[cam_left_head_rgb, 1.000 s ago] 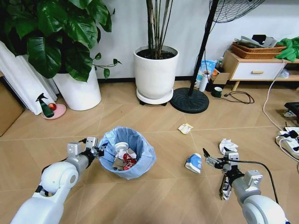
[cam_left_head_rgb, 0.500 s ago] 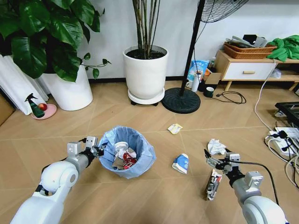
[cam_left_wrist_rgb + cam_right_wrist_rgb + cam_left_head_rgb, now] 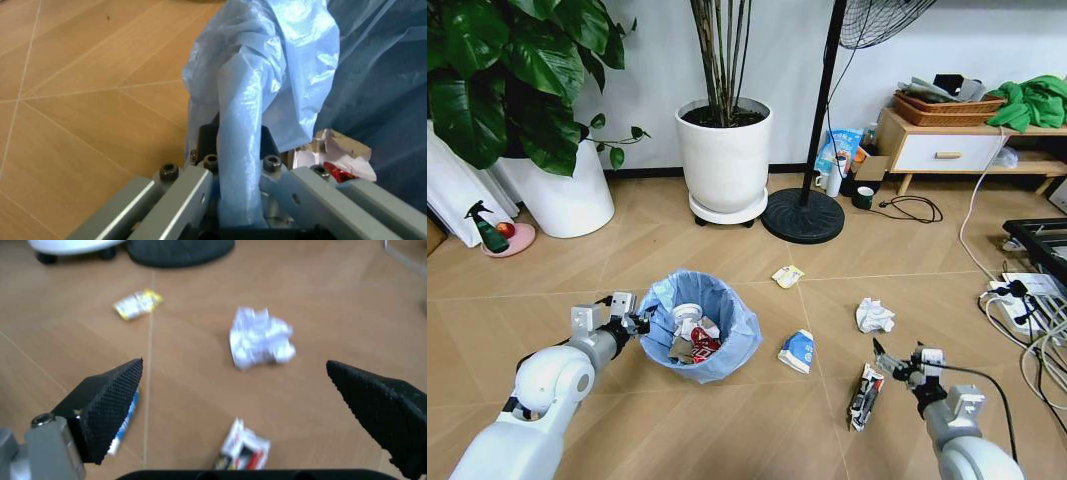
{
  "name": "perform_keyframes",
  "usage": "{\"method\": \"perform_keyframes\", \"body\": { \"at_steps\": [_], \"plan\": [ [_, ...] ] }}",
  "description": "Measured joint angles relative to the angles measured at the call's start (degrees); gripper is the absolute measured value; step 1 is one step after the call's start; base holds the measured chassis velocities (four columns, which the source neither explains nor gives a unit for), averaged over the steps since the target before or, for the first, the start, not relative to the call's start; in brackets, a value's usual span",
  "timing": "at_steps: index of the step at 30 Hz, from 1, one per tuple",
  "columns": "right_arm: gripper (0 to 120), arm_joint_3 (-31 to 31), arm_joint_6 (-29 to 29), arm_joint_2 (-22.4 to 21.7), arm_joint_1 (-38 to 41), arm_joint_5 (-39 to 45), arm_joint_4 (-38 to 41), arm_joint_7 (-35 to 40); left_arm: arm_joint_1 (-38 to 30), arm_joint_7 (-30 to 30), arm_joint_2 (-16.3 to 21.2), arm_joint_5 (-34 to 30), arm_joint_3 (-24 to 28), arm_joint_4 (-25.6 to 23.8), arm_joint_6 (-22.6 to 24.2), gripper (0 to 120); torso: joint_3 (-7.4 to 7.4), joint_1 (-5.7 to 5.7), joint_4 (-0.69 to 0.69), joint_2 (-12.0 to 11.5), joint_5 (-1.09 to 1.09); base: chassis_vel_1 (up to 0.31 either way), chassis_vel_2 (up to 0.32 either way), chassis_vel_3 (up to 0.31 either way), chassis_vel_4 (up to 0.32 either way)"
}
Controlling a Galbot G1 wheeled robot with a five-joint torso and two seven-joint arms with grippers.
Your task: Pick up the trash bin and place the garbage on the floor into it.
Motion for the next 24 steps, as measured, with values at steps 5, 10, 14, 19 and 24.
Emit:
{"method": "perform_keyframes", "body": {
  "at_steps": [5,10,14,19,24],
  "plan": [
    [100,-0.8,-0.1,-0.3,1.9,0.6,-6.5,-1.8,0.0,0.0,0.2,0.0,0.1,0.0,0.0,0,0.0,0.0,0.0,0.0,0.0,0.0,0.0,0.0,0.0],
    [100,-2.9,-1.9,-1.0,5.2,2.3,-12.7,-3.3,0.2,-0.1,0.2,0.0,0.2,-0.1,0.0,0,0.0,0.0,-0.01,0.0,0.02,0.0,0.0,0.0,0.0],
    [100,-4.8,-4.6,-2.9,7.6,4.0,-15.2,-4.5,0.3,-0.2,0.3,0.0,0.2,-0.2,0.0,0,0.0,0.0,0.0,0.0,-0.03,0.0,0.0,0.0,0.0],
    [100,-7.1,-6.7,-4.1,10.5,5.0,-18.4,-3.9,0.4,-0.2,0.3,0.0,0.3,-0.4,0.0,0,0.0,0.0,0.0,0.0,-0.01,0.0,0.0,0.0,0.0],
    [100,-9.6,-7.9,-4.2,13.4,5.4,-21.7,-2.8,0.5,-0.2,0.4,0.0,0.4,-0.5,0.0,0,0.0,0.0,0.0,0.0,0.0,0.0,0.0,0.0,0.0]
  ]
}}
